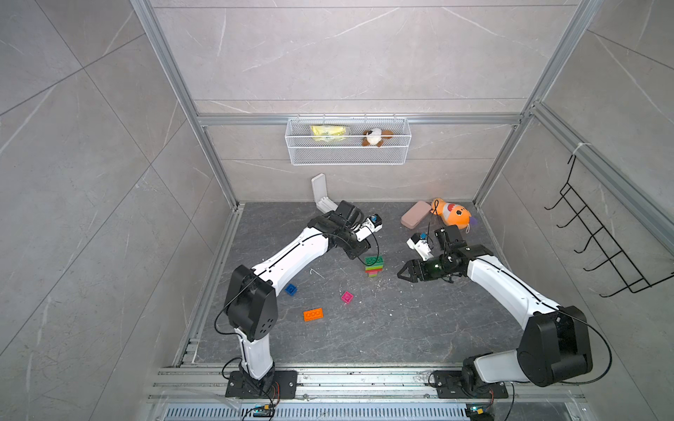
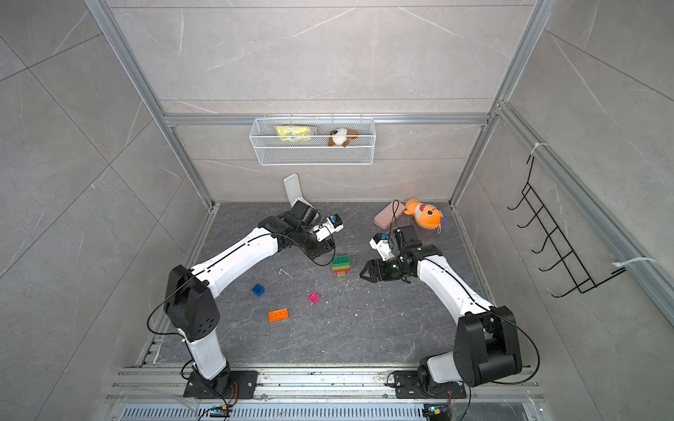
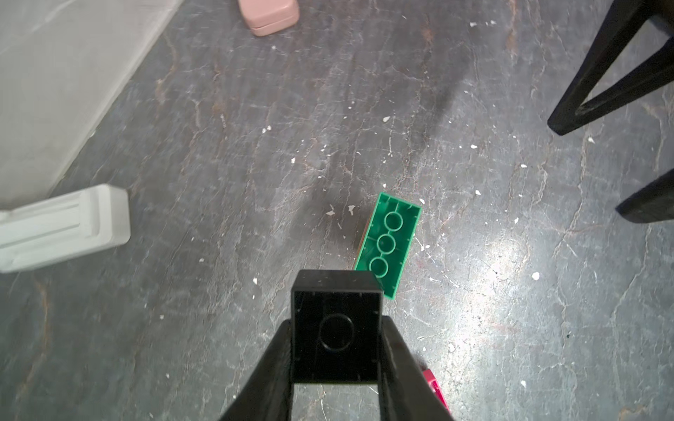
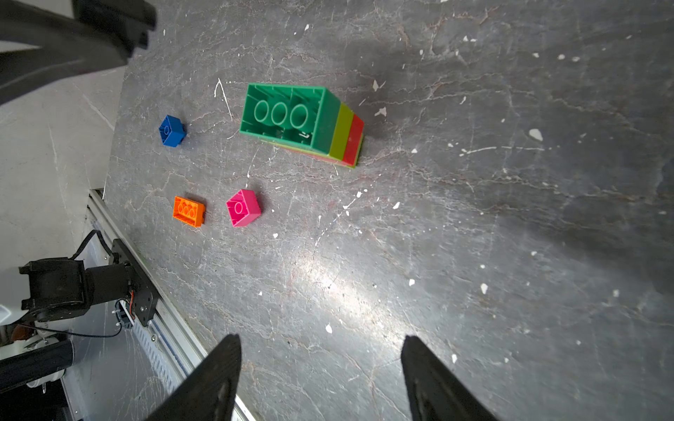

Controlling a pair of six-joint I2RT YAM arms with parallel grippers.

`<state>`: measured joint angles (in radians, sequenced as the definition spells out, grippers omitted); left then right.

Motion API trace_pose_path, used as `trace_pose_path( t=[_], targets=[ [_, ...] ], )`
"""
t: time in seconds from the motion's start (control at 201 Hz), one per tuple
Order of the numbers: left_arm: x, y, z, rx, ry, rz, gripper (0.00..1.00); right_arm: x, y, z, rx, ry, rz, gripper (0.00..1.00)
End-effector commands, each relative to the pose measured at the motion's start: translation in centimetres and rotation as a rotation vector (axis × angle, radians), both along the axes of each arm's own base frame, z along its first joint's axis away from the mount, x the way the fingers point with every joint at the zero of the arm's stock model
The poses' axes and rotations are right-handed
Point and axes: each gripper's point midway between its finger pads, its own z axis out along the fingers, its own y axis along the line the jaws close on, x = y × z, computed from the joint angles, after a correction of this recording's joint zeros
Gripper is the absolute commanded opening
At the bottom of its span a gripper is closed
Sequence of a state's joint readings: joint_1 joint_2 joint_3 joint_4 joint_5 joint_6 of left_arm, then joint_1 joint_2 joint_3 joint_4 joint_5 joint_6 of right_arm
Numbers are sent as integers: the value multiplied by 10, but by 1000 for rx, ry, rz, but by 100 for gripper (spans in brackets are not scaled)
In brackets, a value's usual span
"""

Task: Assemble a carrot with lego
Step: Assemble the lego brick with the lego brick.

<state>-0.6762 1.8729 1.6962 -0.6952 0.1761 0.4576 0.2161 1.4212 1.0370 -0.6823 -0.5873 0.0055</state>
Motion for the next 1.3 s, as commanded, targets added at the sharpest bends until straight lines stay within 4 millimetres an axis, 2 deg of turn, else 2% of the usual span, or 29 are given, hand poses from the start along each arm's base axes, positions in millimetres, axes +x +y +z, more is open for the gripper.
trace_pose_path(
  t=[0.0, 0.149, 0.378, 0.622, 1.299],
  targets=[
    [-21, -9, -7, 65, 43, -157, 14, -8, -1, 1, 5, -7, 19, 73],
    [-21, -21, -12, 70, 45, -209, 14, -10, 4, 3, 40, -27, 44, 72],
    [-18, -28, -20, 91, 60, -232, 14, -9, 13, 13, 120, -105, 65, 72],
    [-14, -29, -29, 116, 76, -229, 14, -6, 6, 10, 76, -110, 36, 72],
    [-9, -30, -42, 153, 101, -195, 14, -7, 3, 3, 51, -91, 23, 71]
  ],
)
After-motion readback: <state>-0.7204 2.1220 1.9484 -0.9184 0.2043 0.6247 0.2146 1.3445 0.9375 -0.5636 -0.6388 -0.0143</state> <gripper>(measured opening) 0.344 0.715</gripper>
